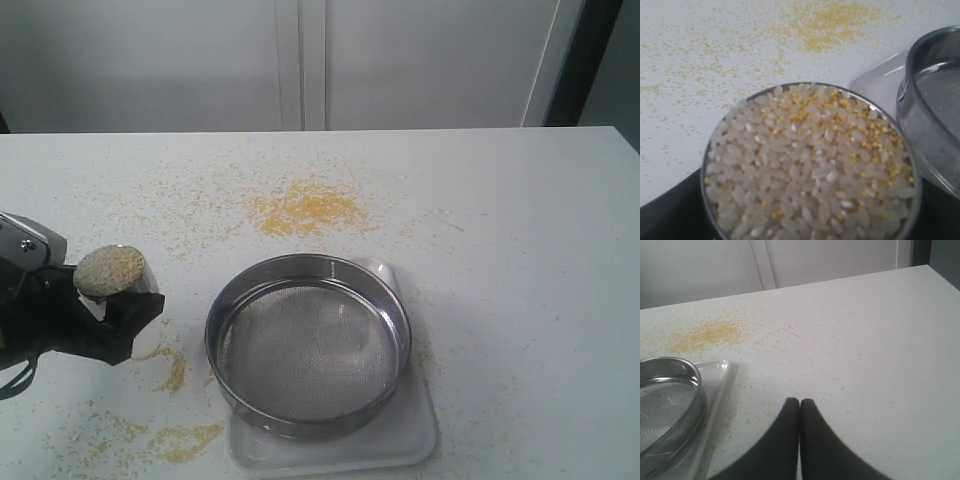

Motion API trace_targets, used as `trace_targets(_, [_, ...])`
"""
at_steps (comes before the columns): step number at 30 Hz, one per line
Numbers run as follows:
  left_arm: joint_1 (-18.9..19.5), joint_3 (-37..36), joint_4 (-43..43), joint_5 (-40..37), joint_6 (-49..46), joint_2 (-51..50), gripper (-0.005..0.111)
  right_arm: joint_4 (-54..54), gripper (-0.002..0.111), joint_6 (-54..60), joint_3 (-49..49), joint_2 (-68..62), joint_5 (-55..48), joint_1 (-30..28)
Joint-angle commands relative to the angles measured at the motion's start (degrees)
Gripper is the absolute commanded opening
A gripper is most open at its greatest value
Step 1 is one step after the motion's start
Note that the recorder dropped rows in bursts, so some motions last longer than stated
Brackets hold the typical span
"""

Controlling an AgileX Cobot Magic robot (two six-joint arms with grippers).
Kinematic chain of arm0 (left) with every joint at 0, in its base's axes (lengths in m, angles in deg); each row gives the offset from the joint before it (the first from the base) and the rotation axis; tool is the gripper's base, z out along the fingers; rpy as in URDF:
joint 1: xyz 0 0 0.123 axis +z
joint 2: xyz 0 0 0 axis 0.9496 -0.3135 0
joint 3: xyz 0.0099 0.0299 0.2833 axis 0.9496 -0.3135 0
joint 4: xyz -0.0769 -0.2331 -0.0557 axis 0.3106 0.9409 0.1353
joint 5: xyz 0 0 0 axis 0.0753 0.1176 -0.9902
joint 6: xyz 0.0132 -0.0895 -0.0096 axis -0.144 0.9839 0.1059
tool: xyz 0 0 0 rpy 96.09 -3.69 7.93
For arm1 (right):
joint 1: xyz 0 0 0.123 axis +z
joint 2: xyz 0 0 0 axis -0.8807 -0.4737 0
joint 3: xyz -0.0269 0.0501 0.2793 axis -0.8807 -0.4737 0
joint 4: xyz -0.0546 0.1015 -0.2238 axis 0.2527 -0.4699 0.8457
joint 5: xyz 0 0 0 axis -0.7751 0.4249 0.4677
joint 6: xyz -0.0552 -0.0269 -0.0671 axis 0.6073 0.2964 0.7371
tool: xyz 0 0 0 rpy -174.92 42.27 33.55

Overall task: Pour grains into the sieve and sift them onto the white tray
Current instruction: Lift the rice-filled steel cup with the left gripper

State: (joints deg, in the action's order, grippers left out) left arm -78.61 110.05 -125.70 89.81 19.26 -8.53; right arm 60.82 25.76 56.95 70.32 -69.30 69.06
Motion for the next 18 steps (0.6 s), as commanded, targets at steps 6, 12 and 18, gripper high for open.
trace_targets(6, [-0.75, 0.12, -4.85, -5.97, 10.11, 9.82, 0.0, -0.03, 0.0, -0.17, -0.41, 0.38, 0.51, 0.22])
trace_targets(12, [-4.52, 2.21, -6.49, -16.32, 14.44, 15.73, 0.0, -0.03, 0.0, -0.17, -0.41, 0.38, 0.51, 0.22])
trace_targets(18, [-9.94, 5.37, -6.49, -21.81, 18.27, 19.38, 0.0, -0.03, 0.0, -0.17, -0.41, 0.38, 0.51, 0.22])
